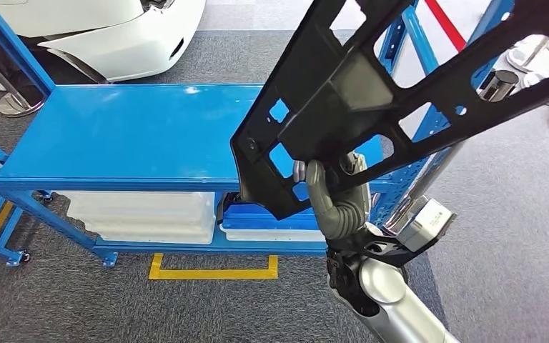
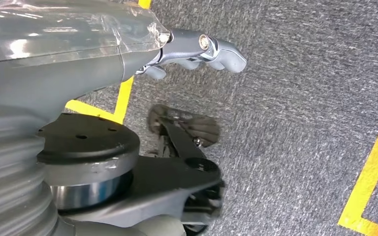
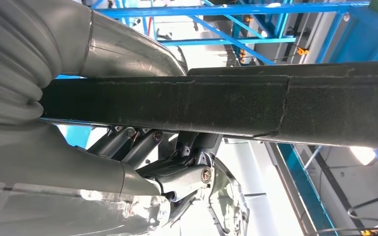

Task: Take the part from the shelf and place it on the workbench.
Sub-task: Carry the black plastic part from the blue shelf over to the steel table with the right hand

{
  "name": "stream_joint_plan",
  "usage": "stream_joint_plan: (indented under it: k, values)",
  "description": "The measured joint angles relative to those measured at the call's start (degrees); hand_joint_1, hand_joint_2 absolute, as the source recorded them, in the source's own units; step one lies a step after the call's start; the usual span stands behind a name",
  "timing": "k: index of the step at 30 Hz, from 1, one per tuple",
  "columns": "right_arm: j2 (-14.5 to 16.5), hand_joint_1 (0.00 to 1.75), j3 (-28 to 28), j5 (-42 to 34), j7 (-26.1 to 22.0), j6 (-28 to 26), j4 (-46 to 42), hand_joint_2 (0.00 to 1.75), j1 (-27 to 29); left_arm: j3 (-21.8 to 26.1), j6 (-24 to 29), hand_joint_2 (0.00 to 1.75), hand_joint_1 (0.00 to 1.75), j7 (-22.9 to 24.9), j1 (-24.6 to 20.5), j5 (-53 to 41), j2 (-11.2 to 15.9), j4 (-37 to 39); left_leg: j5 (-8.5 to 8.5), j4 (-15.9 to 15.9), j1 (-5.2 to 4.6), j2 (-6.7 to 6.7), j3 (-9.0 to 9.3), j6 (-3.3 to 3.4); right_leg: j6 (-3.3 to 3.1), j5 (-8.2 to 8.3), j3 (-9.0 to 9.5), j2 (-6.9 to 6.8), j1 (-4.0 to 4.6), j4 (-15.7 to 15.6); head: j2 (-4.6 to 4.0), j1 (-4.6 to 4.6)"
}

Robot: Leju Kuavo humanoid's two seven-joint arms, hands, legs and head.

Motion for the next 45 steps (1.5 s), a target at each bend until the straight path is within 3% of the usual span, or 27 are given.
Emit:
stream_joint_plan:
  k: [1,2,3,5,7,11,13,15,16,17,18,21,23,26,28,30,31,32,33,35,37,38,41,42,43,45]
  values:
    - [0.0,1.75,-0.01,0.03,0.05,0.0,0.0,1.75,0.12,-0.01,-0.11,1.75,0.0,0.0,0.01,0.0,0.01,0.0,-1.13,2.63,0.08,0.0,-0.73,-0.16,-0.01,0.17,-0.35,-0.03,0.01,0.12,0.0,-0.26]
    - [0.0,1.75,-0.02,0.06,0.1,0.0,0.0,1.75,0.25,-0.01,-0.2,1.75,0.0,0.0,0.02,0.0,0.03,0.0,-1.24,3.4,0.16,0.0,-0.53,-0.27,0.04,0.34,-0.69,-0.04,0.01,0.27,0.0,-0.5]
    - [0.0,1.75,-0.03,0.07,0.13,0.0,0.0,1.75,0.34,-0.02,-0.27,1.75,0.0,0.0,0.02,0.0,0.05,0.0,-0.37,1.91,0.26,0.0,0.79,-0.3,0.14,0.49,-1.01,-0.03,-0.01,0.45,0.0,-0.74]
    - [0.0,1.75,-0.07,0.09,0.15,0.0,-0.03,1.75,0.42,-0.02,-0.29,1.75,0.0,0.0,-0.04,0.0,0.1,0.0,2.4,-5.51,0.45,0.0,5.46,-0.18,0.44,0.73,-1.46,0.02,-0.05,0.8,0.0,-1.25]
    - [0.01,1.75,-0.11,0.1,0.16,0.0,-0.1,1.75,0.43,-0.04,-0.31,1.75,0.0,0.0,-0.09,-0.01,0.13,0.0,4.06,-11.15,0.34,-0.02,8.32,0.3,0.99,1.02,-1.8,0.05,0.11,1.14,0.0,-1.52]
    - [0.01,1.75,-0.17,0.22,0.17,0.02,-0.15,1.75,0.47,-0.1,-0.49,1.75,0.0,0.0,0.0,-0.02,0.13,0.02,5.45,-12.5,-0.01,0.02,7.9,1.97,2.68,1.3,-2.4,0.08,-0.04,1.36,0.0,-1.04]
    - [0.0,1.75,-0.24,0.38,0.2,0.04,-0.15,1.75,0.51,-0.11,-0.7,1.75,0.0,0.0,-0.07,-0.07,0.13,0.02,6.37,-12.85,0.1,0.2,7.18,2.83,3.21,-1.83,-3.86,0.16,-0.23,4.69,0.0,-0.67]
    - [-0.01,1.75,-0.37,0.52,0.22,0.07,-0.15,1.75,0.76,-0.13,-1.01,1.75,0.0,0.0,-0.07,-0.17,0.13,0.02,7.17,-12.83,-0.07,0.28,6.09,3.26,3.46,-6.71,-6.41,0.2,-0.26,11.97,0.0,-0.12]
    - [-0.02,1.75,-0.44,0.55,0.24,0.08,-0.15,1.75,0.99,-0.14,-1.16,1.75,0.0,0.0,-0.05,-0.2,0.13,0.02,7.57,-12.78,-0.18,0.3,5.5,3.33,3.5,-8.29,-7.34,0.2,-0.25,15.23,0.0,0.09]
    - [-0.03,1.75,-0.5,0.56,0.26,0.08,-0.15,1.75,1.25,-0.16,-1.26,1.75,0.0,0.0,-0.04,-0.23,0.13,0.03,7.94,-12.71,-0.29,0.29,4.93,3.35,3.46,-8.81,-7.41,0.2,-0.25,16.85,0.0,0.25]
    - [-0.03,1.75,-0.52,0.57,0.28,0.09,-0.15,1.75,1.44,-0.16,-1.33,1.75,0.0,0.0,-0.03,-0.24,0.13,0.04,8.27,-12.64,-0.37,0.28,4.41,3.32,3.33,-8.23,-6.34,0.2,-0.23,16.18,0.0,0.41]
    - [-0.03,1.75,-0.6,0.69,0.35,0.43,-0.17,1.75,1.55,-0.19,-1.49,1.75,0.0,0.0,-0.06,-0.23,0.13,0.09,9.09,-12.41,-0.53,0.25,3.43,2.94,2.39,-4.52,1.2,0.21,0.15,5.02,0.0,0.87]
    - [-0.01,1.75,-0.67,0.84,0.39,0.78,-0.2,1.75,1.53,-0.2,-1.58,1.75,0.0,0.02,-0.09,-0.17,0.13,0.1,9.73,-12.38,-0.52,0.27,3.19,2.33,1.77,-3.51,3.72,0.27,0.62,0.47,0.0,0.96]
    - [0.03,1.75,-0.78,0.98,0.43,1.03,-0.22,1.75,1.52,-0.19,-1.65,1.75,0.0,0.08,-0.06,-0.09,0.14,0.15,10.17,-12.24,-0.46,0.19,2.81,1.25,0.85,-2.37,3.2,0.17,0.7,-0.17,0.0,1.02]
    - [0.17,1.75,-0.8,1.02,0.46,1.15,-0.22,1.75,1.5,-0.19,-1.68,1.75,0.0,0.1,-0.04,-0.06,0.15,0.21,7.04,-9.3,-0.41,0.07,1.67,0.67,-0.04,-1.22,2.38,-0.08,0.35,-0.59,0.0,0.65]
    - [0.36,1.75,-0.82,1.07,0.52,1.44,-0.22,1.75,1.52,-0.19,-1.69,1.75,0.0,0.14,-0.06,-0.01,0.16,0.25,1.48,-2.51,-0.14,0.05,-0.29,0.21,-0.45,-0.18,1.06,-0.17,0.29,-0.58,0.0,-0.14]
    - [0.44,1.75,-0.82,1.09,0.55,1.64,-0.21,1.75,1.55,-0.19,-1.69,1.75,0.0,0.15,-0.06,0.02,0.16,0.26,-0.45,0.97,-0.04,0.05,-1.01,-0.02,-0.48,0.36,0.3,-0.18,0.3,-0.5,0.0,-0.54]
    - [0.51,1.75,-0.82,1.11,0.58,1.84,-0.2,1.75,1.56,-0.18,-1.67,1.75,0.0,0.17,-0.07,0.07,0.17,0.26,-1.15,3.26,0.04,0.06,-1.06,-0.21,-0.44,0.91,-0.5,-0.18,0.31,-0.39,0.0,-0.83]
    - [0.58,1.75,-0.84,1.13,0.58,2.0,-0.18,1.75,1.56,-0.18,-1.63,1.75,0.0,0.19,-0.07,0.19,0.19,0.26,-0.66,3.81,0.11,0.06,-0.28,-0.33,-0.36,1.43,-1.3,-0.18,0.31,-0.25,0.0,-1.09]
    - [0.76,1.75,-0.88,1.13,0.58,2.26,-0.14,1.75,1.56,-0.17,-1.43,1.75,0.0,0.2,-0.12,0.45,0.23,0.27,2.23,-1.05,0.3,0.06,4.2,-0.37,0.01,2.37,-2.81,-0.16,0.26,0.17,0.0,-1.68]
    - [0.98,1.75,-0.98,1.13,0.59,2.48,-0.13,1.75,1.54,-0.17,-1.17,1.75,0.0,0.2,-0.25,0.63,0.25,0.27,3.25,-8.86,0.23,-0.02,9.39,0.01,0.69,3.26,-3.97,-0.14,0.36,0.59,0.0,-2.37]
    - [1.09,1.75,-1.03,1.12,0.6,2.63,-0.11,1.75,1.51,-0.17,-1.02,1.75,0.0,0.2,-0.28,0.72,0.25,0.27,3.22,-11.36,0.11,-0.1,10.7,0.35,1.06,3.74,-4.25,-0.14,0.4,0.65,0.0,-2.52]
    - [1.27,1.75,-1.12,0.96,0.65,3.06,-0.04,1.75,1.35,-0.17,-0.55,1.75,0.0,0.2,-0.24,1.09,0.23,0.27,4.14,-13.02,-0.12,-0.11,10.21,1.7,2.22,5.05,-4.8,-0.07,0.29,0.43,0.0,-2.64]
    - [1.3,1.75,-1.14,0.84,0.68,3.15,0.02,1.75,1.31,-0.17,-0.47,1.75,0.0,0.2,-0.25,1.16,0.22,0.28,4.73,-13.19,-0.08,-0.01,9.61,2.19,2.58,4.31,-5.22,0.01,0.19,0.91,0.0,-2.63]
    - [1.31,1.75,-1.17,0.7,0.72,3.24,0.11,1.75,1.31,-0.17,-0.43,1.75,0.0,0.19,-0.25,1.16,0.22,0.28,5.44,-13.41,0.0,0.13,8.88,2.71,2.85,2.38,-5.83,0.09,0.1,2.44,0.0,-2.43]
    - [1.31,1.75,-1.23,0.52,0.75,3.35,0.33,1.75,1.28,-0.17,-0.45,1.75,0.0,0.17,-0.27,1.06,0.21,0.28,6.8,-13.53,-0.12,0.25,7.23,3.37,3.23,-3.57,-7.47,0.15,-0.01,8.65,0.0,-1.9]
